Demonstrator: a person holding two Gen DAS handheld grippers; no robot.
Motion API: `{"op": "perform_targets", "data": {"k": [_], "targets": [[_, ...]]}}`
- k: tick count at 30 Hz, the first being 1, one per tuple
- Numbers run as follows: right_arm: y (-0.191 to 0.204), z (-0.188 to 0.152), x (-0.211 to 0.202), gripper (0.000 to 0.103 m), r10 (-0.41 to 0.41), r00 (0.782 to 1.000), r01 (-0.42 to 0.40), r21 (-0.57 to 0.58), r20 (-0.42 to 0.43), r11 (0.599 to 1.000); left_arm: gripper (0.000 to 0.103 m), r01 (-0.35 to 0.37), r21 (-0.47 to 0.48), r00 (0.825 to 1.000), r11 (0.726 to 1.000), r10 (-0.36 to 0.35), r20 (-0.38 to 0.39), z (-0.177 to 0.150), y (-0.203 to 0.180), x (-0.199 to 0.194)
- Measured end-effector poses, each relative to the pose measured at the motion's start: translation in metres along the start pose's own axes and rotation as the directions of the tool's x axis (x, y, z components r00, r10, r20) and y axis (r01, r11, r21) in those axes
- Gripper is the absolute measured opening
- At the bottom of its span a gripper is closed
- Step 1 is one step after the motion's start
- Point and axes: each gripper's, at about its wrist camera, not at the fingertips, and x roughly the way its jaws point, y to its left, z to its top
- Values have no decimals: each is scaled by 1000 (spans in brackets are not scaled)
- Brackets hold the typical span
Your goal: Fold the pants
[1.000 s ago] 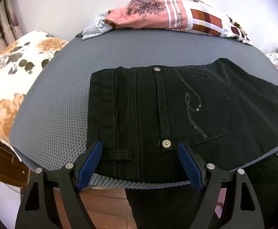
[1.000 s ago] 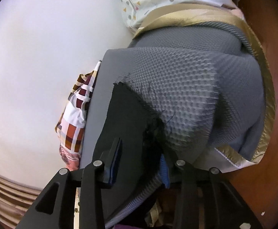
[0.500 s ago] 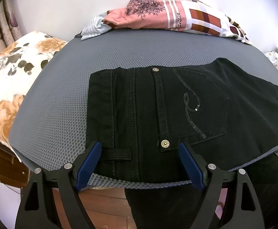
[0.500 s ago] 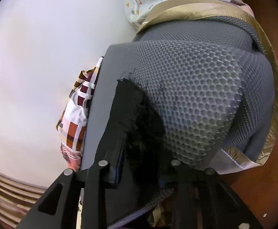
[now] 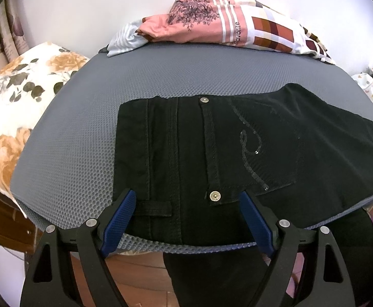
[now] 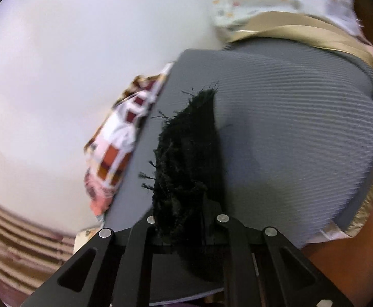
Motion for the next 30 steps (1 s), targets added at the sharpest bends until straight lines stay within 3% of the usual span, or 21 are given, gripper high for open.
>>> {"op": "perform_targets", "data": {"k": [6, 12, 22, 30], "targets": [[64, -31, 48, 13, 88, 989, -98, -80, -122, 992, 84, 2, 22, 1000, 1000, -3, 11, 1, -6, -5], [108, -80, 109, 13, 125, 952, -166, -129, -281, 978, 84, 8, 47, 1000, 999, -9, 11, 1, -13, -7], [140, -161, 170, 13, 98, 869, -210, -183, -486, 960, 84, 27, 52, 1000, 998, -27, -2, 1, -16, -4], [151, -193, 185, 14, 35, 844, -209, -268, -535, 941, 84, 37, 61, 999, 997, -37, -6, 1, -18, -4]]}}
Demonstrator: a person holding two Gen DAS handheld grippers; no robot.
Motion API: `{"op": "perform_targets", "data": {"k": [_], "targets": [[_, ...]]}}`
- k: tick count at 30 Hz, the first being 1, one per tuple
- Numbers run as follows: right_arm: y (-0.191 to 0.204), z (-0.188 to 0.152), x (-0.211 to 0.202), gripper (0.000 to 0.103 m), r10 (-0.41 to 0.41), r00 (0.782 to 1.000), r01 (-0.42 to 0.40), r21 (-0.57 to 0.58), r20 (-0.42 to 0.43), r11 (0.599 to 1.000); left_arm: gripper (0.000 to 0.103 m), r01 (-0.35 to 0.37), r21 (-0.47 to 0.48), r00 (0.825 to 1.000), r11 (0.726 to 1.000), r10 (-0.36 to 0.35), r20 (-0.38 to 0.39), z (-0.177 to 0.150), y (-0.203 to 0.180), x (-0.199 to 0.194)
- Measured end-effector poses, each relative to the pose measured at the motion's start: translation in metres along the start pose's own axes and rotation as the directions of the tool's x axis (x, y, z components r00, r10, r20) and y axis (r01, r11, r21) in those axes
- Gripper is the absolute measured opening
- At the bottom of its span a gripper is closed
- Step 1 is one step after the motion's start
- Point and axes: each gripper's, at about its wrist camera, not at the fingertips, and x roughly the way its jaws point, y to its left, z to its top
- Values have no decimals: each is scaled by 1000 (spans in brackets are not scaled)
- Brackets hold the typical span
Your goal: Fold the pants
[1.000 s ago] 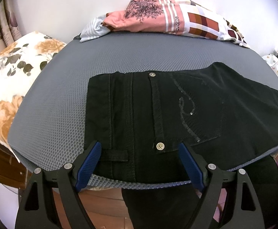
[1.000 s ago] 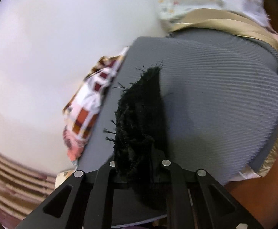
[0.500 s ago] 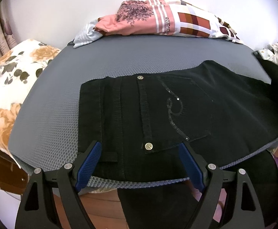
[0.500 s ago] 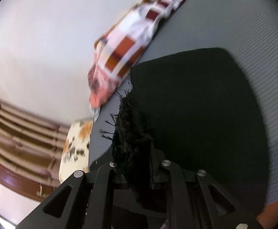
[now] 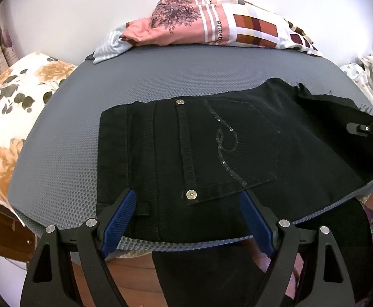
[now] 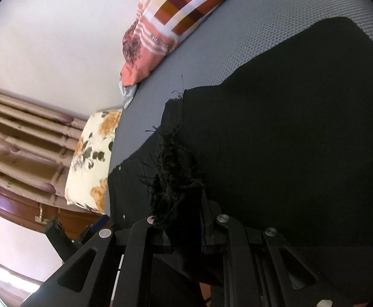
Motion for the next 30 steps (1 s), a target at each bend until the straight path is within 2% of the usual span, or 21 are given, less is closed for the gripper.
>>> {"op": "perform_targets", "data": {"k": [9, 18, 21, 23, 27, 28, 29, 30], "targets": [[14, -8, 13, 14, -74, 997, 72, -94, -20, 993, 84, 2, 16, 1000, 1000, -2, -10, -2, -5, 2], [32, -18, 23, 14, -149, 989, 141, -218, -21, 966, 84, 2, 23, 1000, 1000, -1, -17, -2, -8, 5], [38, -22, 28, 17, -171, 985, 159, -263, -23, 952, 84, 1, 27, 1000, 1000, -1, -19, -3, -10, 6], [42, -25, 32, 23, -177, 984, 160, -290, -32, 944, 84, 0, 29, 1000, 1000, 0, -21, -3, -11, 6], [48, -35, 41, 29, -71, 990, 30, -303, -125, 953, 84, -2, 29, 1000, 1000, 2, -26, -3, -10, 6], [45, -35, 42, 30, -3, 985, -46, -272, -175, 961, 84, -4, 29, 1000, 1000, 5, -29, -3, -10, 6], [39, -34, 40, 30, 95, 970, -141, -206, -222, 968, 84, -6, 27, 1000, 1000, 7, -29, -3, -9, 6], [30, -30, 34, 30, 182, 956, -216, -131, -232, 968, 83, -6, 25, 1000, 1000, 7, -27, -3, -8, 5]]}}
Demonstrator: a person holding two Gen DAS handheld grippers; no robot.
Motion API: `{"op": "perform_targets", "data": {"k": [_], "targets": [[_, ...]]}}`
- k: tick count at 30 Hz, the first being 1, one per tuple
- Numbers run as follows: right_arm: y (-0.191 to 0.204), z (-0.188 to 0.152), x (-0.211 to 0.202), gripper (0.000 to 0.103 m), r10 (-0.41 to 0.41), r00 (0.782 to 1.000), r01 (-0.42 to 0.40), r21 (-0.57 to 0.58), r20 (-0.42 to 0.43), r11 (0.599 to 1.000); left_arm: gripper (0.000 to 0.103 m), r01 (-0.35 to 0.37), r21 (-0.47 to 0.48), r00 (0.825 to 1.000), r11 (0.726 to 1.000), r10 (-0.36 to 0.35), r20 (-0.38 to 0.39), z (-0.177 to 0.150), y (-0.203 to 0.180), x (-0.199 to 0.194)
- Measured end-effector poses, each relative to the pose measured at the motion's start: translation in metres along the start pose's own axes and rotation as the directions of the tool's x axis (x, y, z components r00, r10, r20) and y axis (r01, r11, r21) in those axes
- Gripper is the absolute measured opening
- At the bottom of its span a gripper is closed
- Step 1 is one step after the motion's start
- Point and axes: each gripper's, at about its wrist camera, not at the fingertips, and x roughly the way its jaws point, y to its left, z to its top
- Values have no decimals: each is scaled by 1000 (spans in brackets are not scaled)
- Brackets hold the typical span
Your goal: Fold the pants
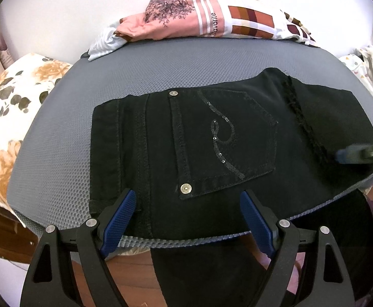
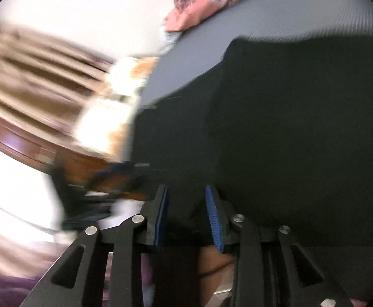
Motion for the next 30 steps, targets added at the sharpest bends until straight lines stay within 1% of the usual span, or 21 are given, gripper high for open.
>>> {"op": "perform_targets", "data": {"k": [1, 2, 3, 4, 6, 8, 10, 14, 16, 17, 18, 19, 20, 21, 22, 24, 26, 27, 29, 30], "targets": [[-7, 2, -15, 30, 44, 998, -46, 38, 45, 998, 84, 1, -4, 1000, 1000, -1, 6, 0, 1, -2], [-13, 5, -32, 30, 53, 993, -60, 60, 103, 996, 84, 4, -10, 1000, 1000, -4, 10, 0, 3, -3], [-19, 9, -51, 30, 38, 987, -50, 78, 159, 996, 84, 8, -19, 1000, 1000, -8, 15, 1, 4, -4], [-23, 12, -66, 30, -1, 981, -16, 87, 193, 996, 83, 13, -26, 1000, 1000, -13, 17, 1, 6, -5], [-26, 15, -86, 30, -63, 971, 45, 83, 230, 996, 84, 27, -40, 999, 999, -26, 19, 2, 8, -5], [-25, 14, -89, 30, -88, 969, 73, 73, 231, 995, 84, 32, -52, 999, 998, -31, 27, 3, 9, -8], [-18, 10, -78, 30, -105, 975, 99, 40, 198, 994, 84, 26, -58, 999, 998, -24, 40, 4, 11, -11], [-1, 1, -43, 30, -164, 980, 175, -89, 116, 980, 84, 15, -81, 998, 997, -10, 60, 6, 18, -18], [7, -9, -20, 30, -236, 969, 245, -179, 70, 953, 84, 1, -98, 998, 995, 4, 60, 6, 25, -21], [10, -14, -6, 30, -288, 957, 290, -231, 44, 929, 84, -4, -110, 998, 994, 10, 60, 6, 30, -23], [15, -21, 6, 30, -356, 934, 348, -300, 31, 888, 84, -6, -127, 998, 992, 13, 58, 6, 37, -26], [24, -27, 10, 30, -387, 920, 383, -367, 66, 848, 84, -4, -147, 998, 989, 12, 54, 6, 45, -29], [28, -28, 15, 30, -419, 906, 407, -403, 62, 820, 84, 1, -177, 999, 984, 9, 53, 6, 56, -34], [31, -29, 19, 30, -440, 896, 424, -425, 66, 800, 84, 4, -205, 999, 979, 7, 54, 5, 66, -38], [32, -28, 21, 30, -447, 892, 430, -433, 69, 792, 84, 9, -238, 998, 971, 4, 56, 5, 78, -42], [29, -30, 20, 30, -440, 895, 425, -429, 71, 797, 84, 41, -316, 998, 948, -22, 61, 1, 108, -49], [25, -28, 17, 30, -419, 906, 407, -404, 64, 819, 84, 65, -372, 997, 926, -45, 62, -6, 133, -50], [20, -27, 16, 30, -400, 915, 391, -381, 60, 838, 84, 85, -401, 996, 912, -67, 61, -11, 144, -48], [18, -26, 11, 31, -372, 926, 367, -351, 56, 861, 83, 143, -451, 990, 881, -134, 51, -21, 161, -39], [14, -25, 9, 31, -350, 935, 347, -326, 52, 879, 83, 186, -478, 981, 858, -185, 49, -26, 167, -31]]}}
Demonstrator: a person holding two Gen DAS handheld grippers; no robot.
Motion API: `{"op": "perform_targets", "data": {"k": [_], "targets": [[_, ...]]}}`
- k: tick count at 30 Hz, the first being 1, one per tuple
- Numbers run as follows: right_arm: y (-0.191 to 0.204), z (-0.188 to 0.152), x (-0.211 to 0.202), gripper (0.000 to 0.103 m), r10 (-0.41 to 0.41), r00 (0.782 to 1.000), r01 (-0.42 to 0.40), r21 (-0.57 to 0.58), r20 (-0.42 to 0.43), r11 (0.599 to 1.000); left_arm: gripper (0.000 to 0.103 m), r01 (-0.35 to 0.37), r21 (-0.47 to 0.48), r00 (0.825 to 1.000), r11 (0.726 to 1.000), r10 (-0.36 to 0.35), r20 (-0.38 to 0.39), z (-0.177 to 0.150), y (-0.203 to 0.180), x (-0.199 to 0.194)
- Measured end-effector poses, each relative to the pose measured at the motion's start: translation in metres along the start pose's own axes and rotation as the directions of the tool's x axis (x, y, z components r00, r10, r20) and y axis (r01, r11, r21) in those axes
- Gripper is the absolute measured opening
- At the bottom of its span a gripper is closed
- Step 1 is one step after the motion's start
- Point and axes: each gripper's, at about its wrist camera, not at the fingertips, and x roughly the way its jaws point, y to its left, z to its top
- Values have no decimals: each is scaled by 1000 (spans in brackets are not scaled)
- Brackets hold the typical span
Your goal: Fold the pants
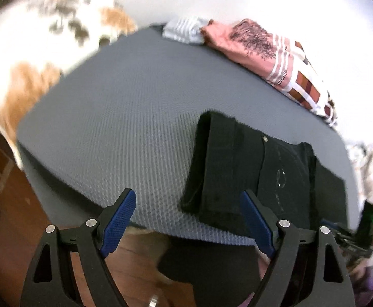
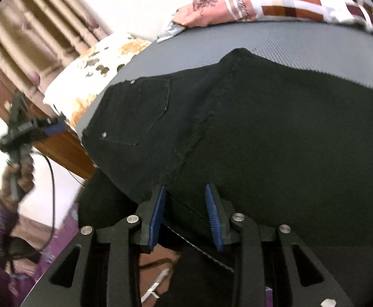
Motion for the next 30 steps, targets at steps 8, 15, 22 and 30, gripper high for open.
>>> {"op": "perform_targets", "data": {"k": [8, 15, 22, 30], "targets": [[1, 4, -6, 37, 39, 999, -39, 41, 5, 998, 80, 279, -175, 949, 944, -299, -100, -22, 18, 38], [7, 4, -4, 47, 47, 999, -47, 18, 6, 999, 80, 317, -109, 937, 942, -329, -121, -28, -1, 53], [7, 3, -4, 50, 52, 999, -52, 22, 9, 998, 80, 283, -1, 957, 959, -283, -62, -32, -18, 57], [14, 1, -3, 62, 64, 998, -64, 5, 10, 998, 81, 420, -182, 904, 889, -427, 3, -20, 10, 68]]}}
